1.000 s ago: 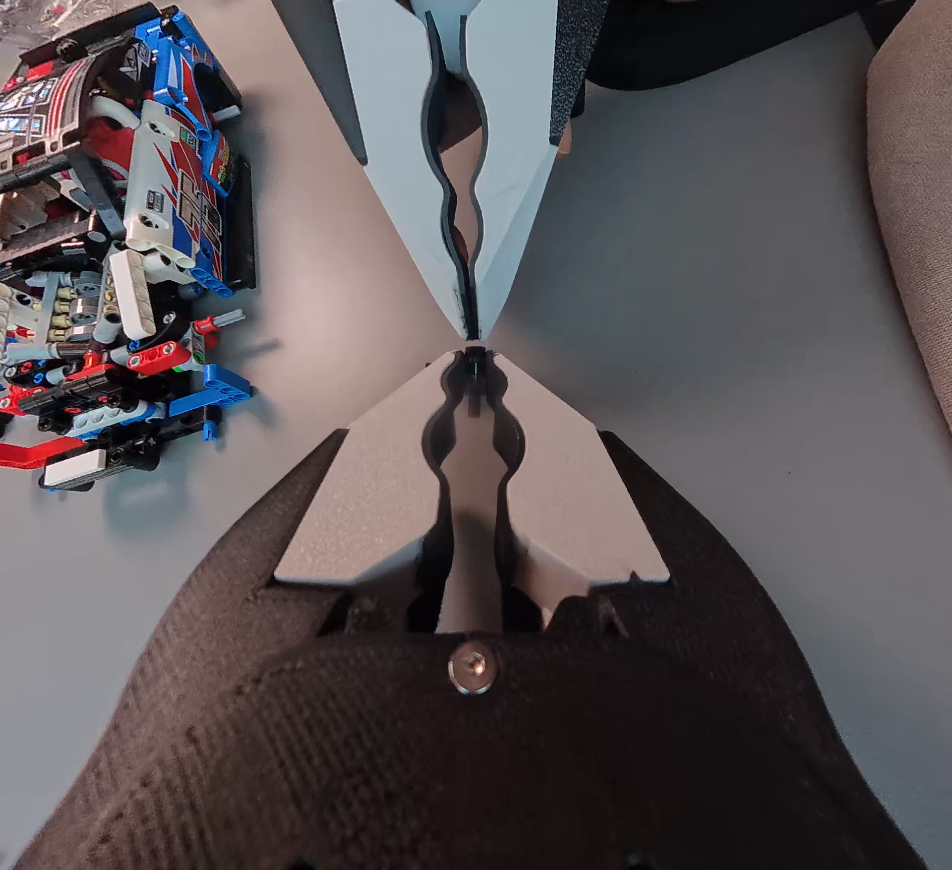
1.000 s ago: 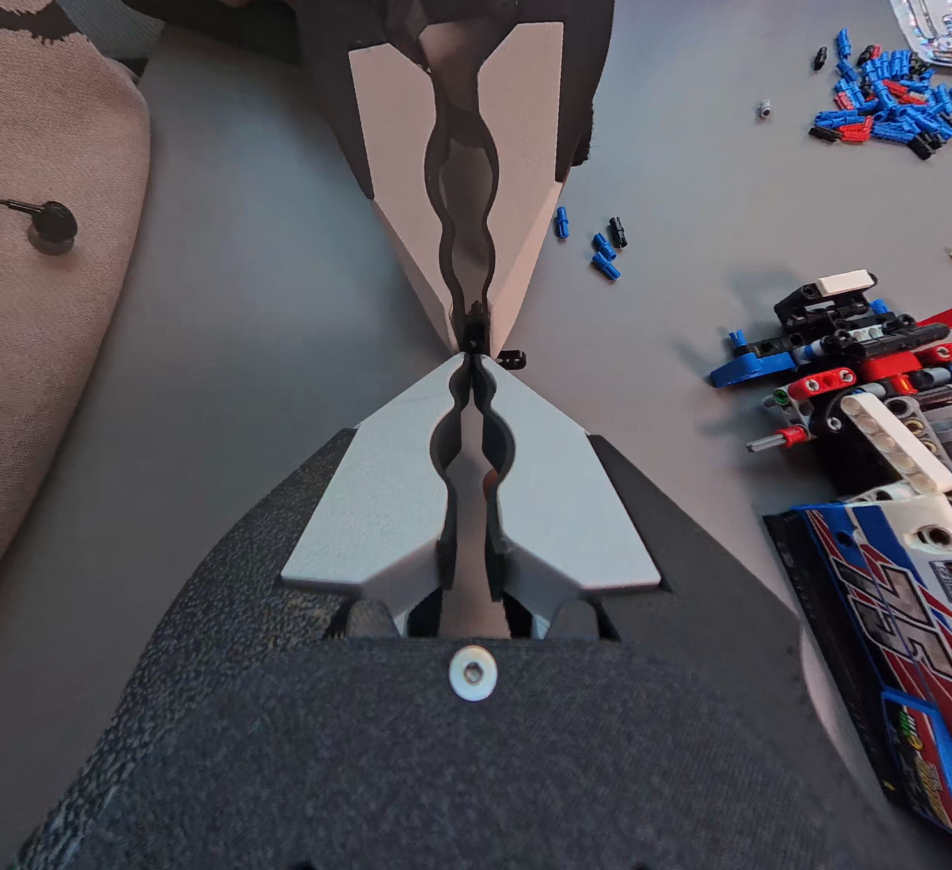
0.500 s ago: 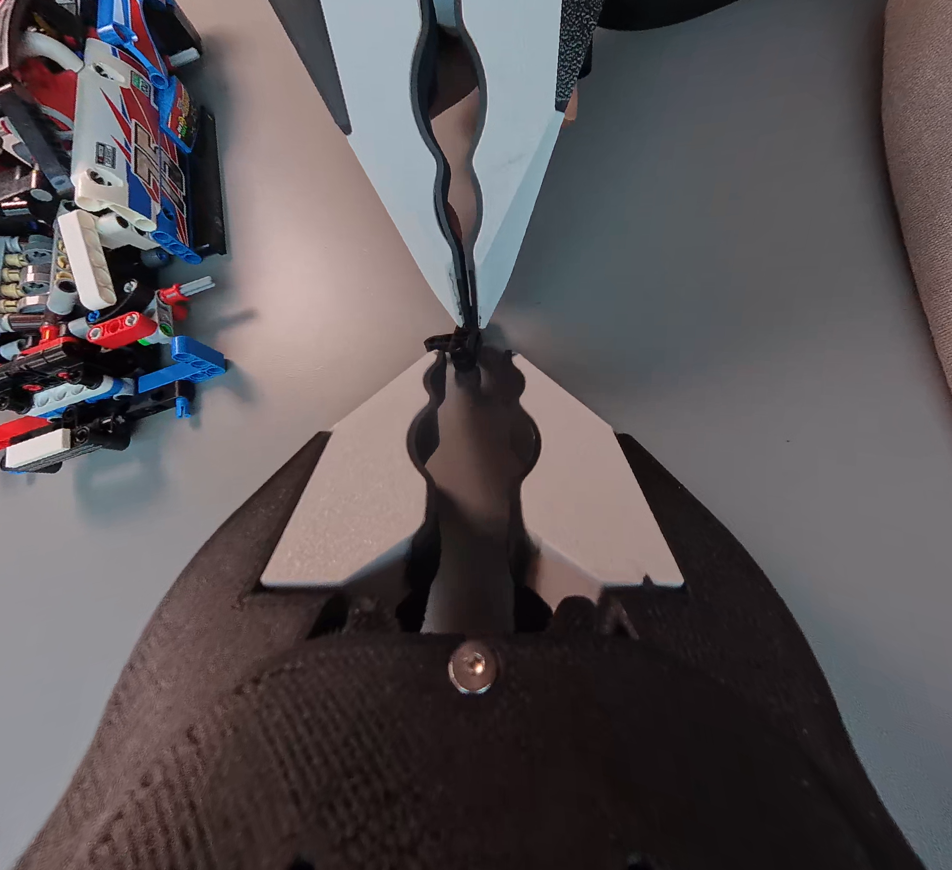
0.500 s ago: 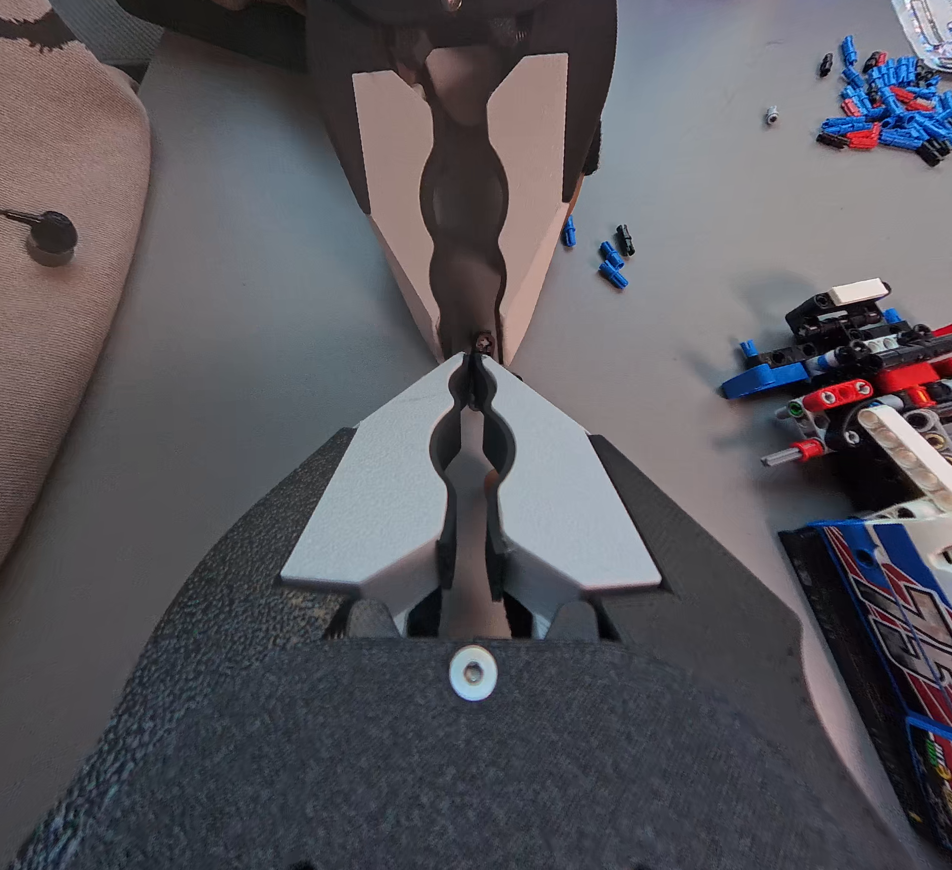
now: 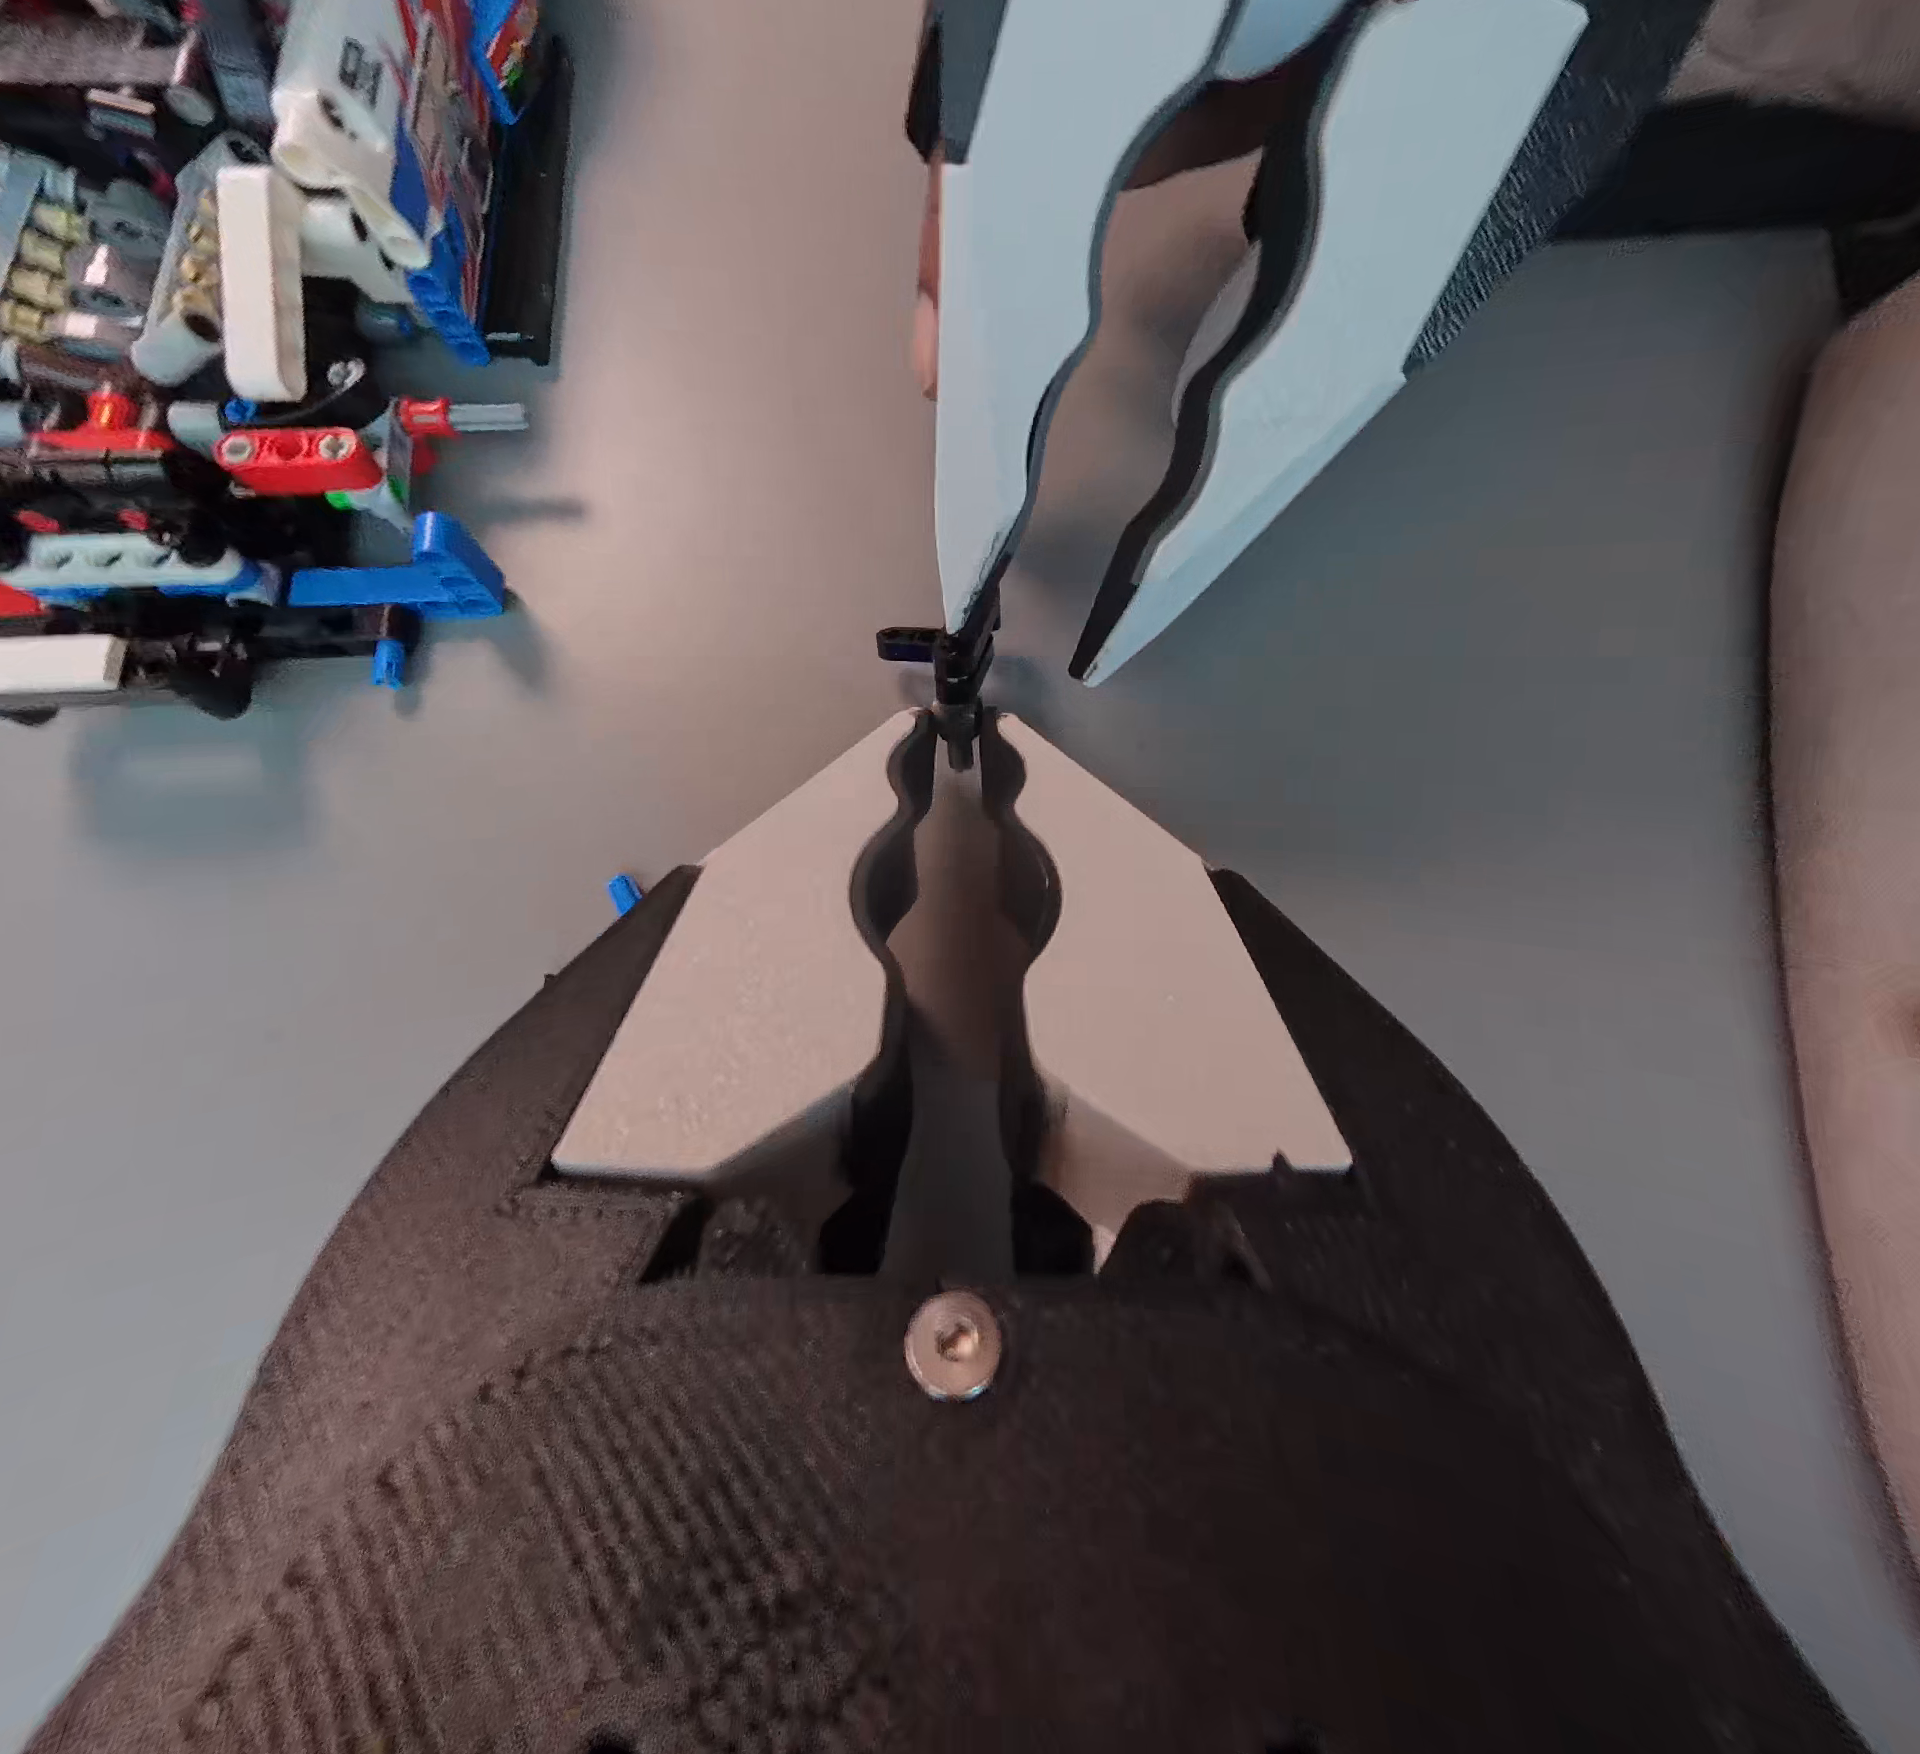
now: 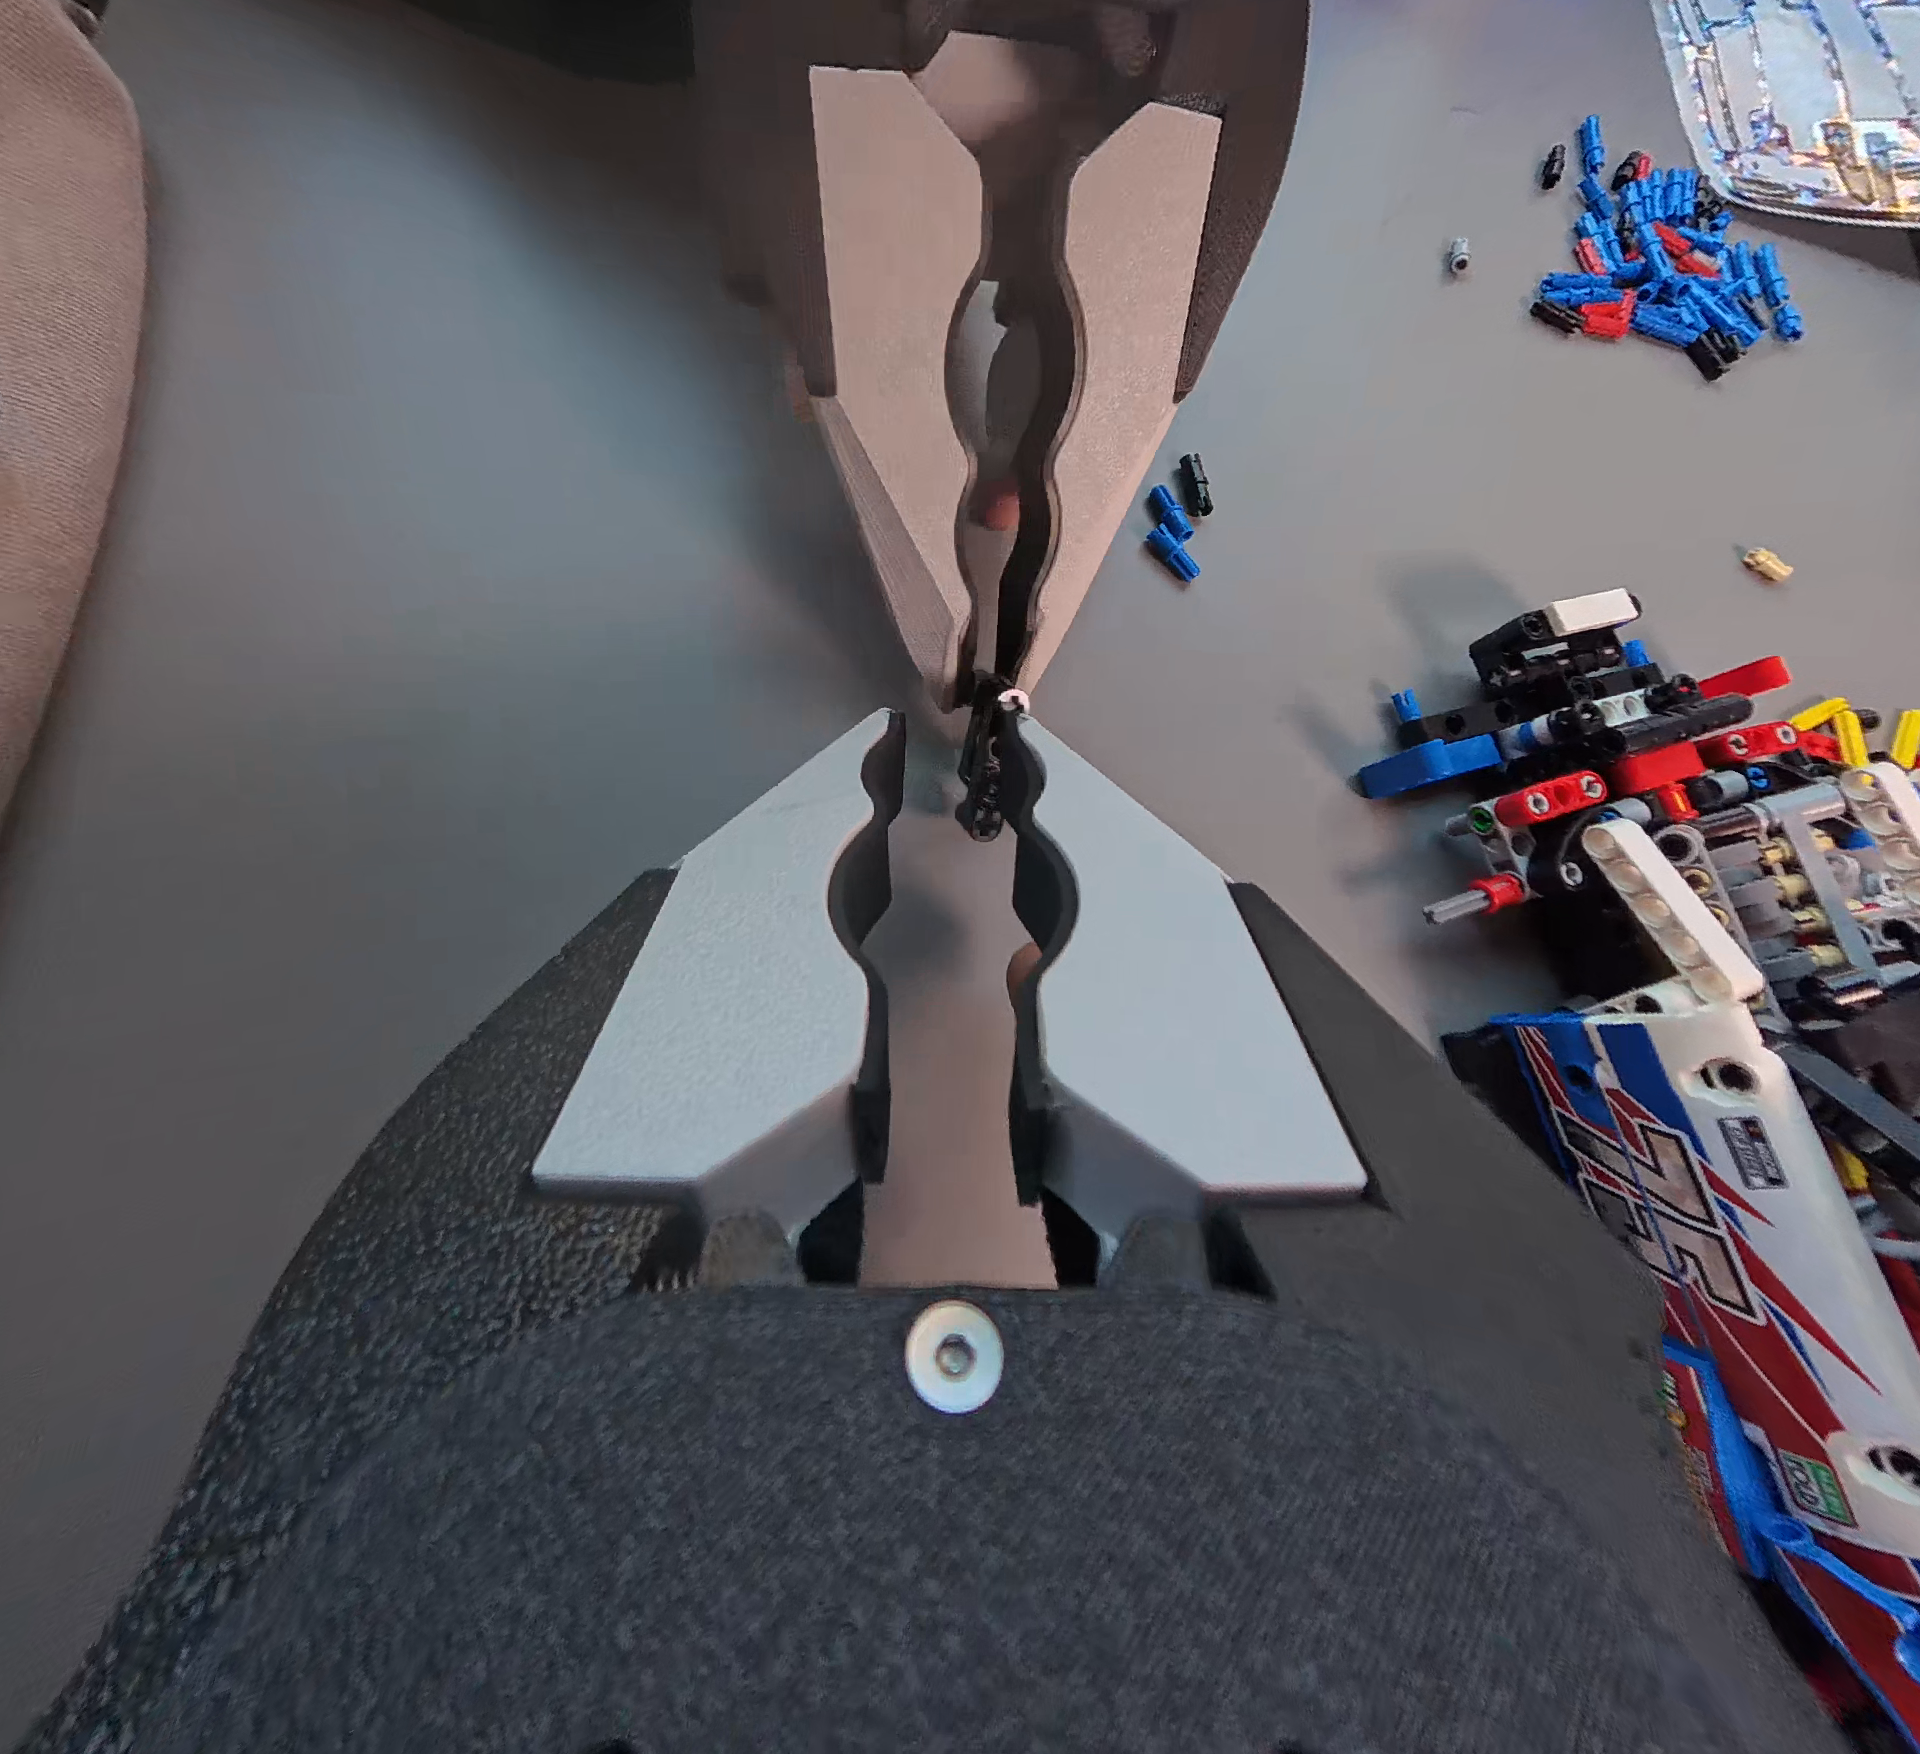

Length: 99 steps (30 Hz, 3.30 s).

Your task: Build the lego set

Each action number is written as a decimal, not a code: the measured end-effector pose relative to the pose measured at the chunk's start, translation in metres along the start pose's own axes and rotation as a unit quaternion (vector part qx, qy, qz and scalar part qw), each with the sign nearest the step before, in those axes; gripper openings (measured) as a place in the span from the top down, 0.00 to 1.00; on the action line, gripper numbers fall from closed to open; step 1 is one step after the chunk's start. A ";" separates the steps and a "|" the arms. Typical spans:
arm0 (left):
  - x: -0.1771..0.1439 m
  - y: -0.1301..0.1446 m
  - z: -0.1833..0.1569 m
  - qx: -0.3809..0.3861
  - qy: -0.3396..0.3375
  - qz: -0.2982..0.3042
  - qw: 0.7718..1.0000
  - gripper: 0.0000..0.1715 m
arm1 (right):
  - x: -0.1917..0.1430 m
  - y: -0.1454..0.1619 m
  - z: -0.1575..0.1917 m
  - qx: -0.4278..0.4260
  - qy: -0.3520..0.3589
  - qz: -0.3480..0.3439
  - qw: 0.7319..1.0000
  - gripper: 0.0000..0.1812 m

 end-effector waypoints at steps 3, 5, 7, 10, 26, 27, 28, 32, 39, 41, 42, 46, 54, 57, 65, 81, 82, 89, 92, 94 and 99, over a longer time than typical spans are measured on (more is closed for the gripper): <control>-0.004 -0.007 0.008 -0.095 0.015 -0.042 0.994 0.96 | -0.001 -0.005 -0.013 -0.005 0.050 -0.009 0.999 0.89; -0.007 -0.012 0.012 -0.141 0.026 -0.066 0.987 0.96 | -0.001 -0.007 -0.022 -0.028 0.095 -0.009 0.995 0.88; -0.010 -0.014 0.015 -0.175 0.036 -0.086 0.980 0.96 | 0.000 -0.009 -0.025 -0.056 0.125 -0.005 0.990 0.89; -0.012 -0.016 0.014 -0.210 0.060 -0.100 0.971 0.96 | 0.001 -0.011 -0.028 -0.098 0.164 -0.002 0.982 0.94; -0.011 -0.018 0.008 -0.246 0.106 -0.109 0.957 0.97 | 0.001 -0.013 -0.024 -0.178 0.179 0.026 0.967 0.97; -0.012 -0.020 0.008 -0.232 0.101 -0.114 0.961 0.96 | 0.000 -0.013 -0.025 -0.159 0.172 0.019 0.972 0.96; -0.015 -0.022 0.009 -0.204 0.090 -0.119 0.967 0.96 | -0.002 -0.014 -0.026 -0.132 0.164 0.006 0.978 0.96; -0.034 -0.033 0.009 -0.061 0.040 -0.138 0.988 0.87 | -0.010 -0.018 -0.026 -0.041 0.106 -0.051 0.992 0.96; -0.038 -0.035 -0.006 0.093 0.014 -0.145 0.985 0.90 | -0.011 -0.026 -0.008 -0.006 0.021 -0.098 0.995 0.96; -0.038 -0.036 -0.010 0.105 0.020 -0.143 0.984 0.91 | -0.011 -0.026 -0.005 -0.012 0.014 -0.097 0.995 0.96; -0.038 -0.036 -0.012 0.106 0.023 -0.142 0.984 0.91 | -0.012 -0.025 -0.004 -0.009 0.007 -0.098 0.995 0.96; -0.041 -0.039 -0.015 0.116 0.029 -0.144 0.982 0.92 | -0.014 -0.028 -0.001 0.021 -0.021 -0.110 0.994 0.96; -0.043 -0.042 -0.022 0.136 0.042 -0.145 0.979 0.92 | -0.017 -0.030 0.005 0.034 -0.058 -0.119 0.991 0.97; -0.043 -0.042 -0.023 0.133 0.046 -0.147 0.979 0.92 | -0.017 -0.029 0.006 0.032 -0.062 -0.118 0.991 0.97; -0.045 -0.040 -0.013 0.107 0.033 -0.166 0.980 0.79 | -0.019 -0.029 -0.002 0.001 -0.004 -0.100 0.995 0.96; -0.039 -0.041 0.009 0.132 -0.068 -0.164 0.975 0.96 | -0.029 -0.047 -0.021 -0.196 0.201 -0.122 0.952 0.88; -0.042 -0.042 0.009 0.161 -0.085 -0.165 0.969 0.96 | -0.033 -0.049 -0.020 -0.157 0.168 -0.144 0.962 0.84; -0.055 -0.057 0.000 0.262 -0.134 -0.204 0.934 0.96 | -0.050 -0.048 -0.020 0.003 0.028 -0.226 0.974 0.85; -0.057 -0.059 -0.002 0.272 -0.135 -0.215 0.928 0.96 | -0.053 -0.053 -0.014 0.002 0.013 -0.242 0.970 0.96; -0.056 -0.058 -0.001 0.265 -0.134 -0.213 0.931 0.96 | -0.053 -0.054 -0.013 -0.009 0.021 -0.240 0.971 0.97; -0.052 -0.053 0.004 0.234 -0.129 -0.209 0.941 0.94 | -0.048 -0.051 -0.015 -0.031 0.044 -0.222 0.974 0.97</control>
Point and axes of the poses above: each gripper's, where its closed fingertips meet, x out along the fingers, y out of its underside, z = x × y across the jaws, the point moved 2 cm from there along -x, back along the fingers, and after that the axes turned 8 degrees about x, right-handed, at the moved point
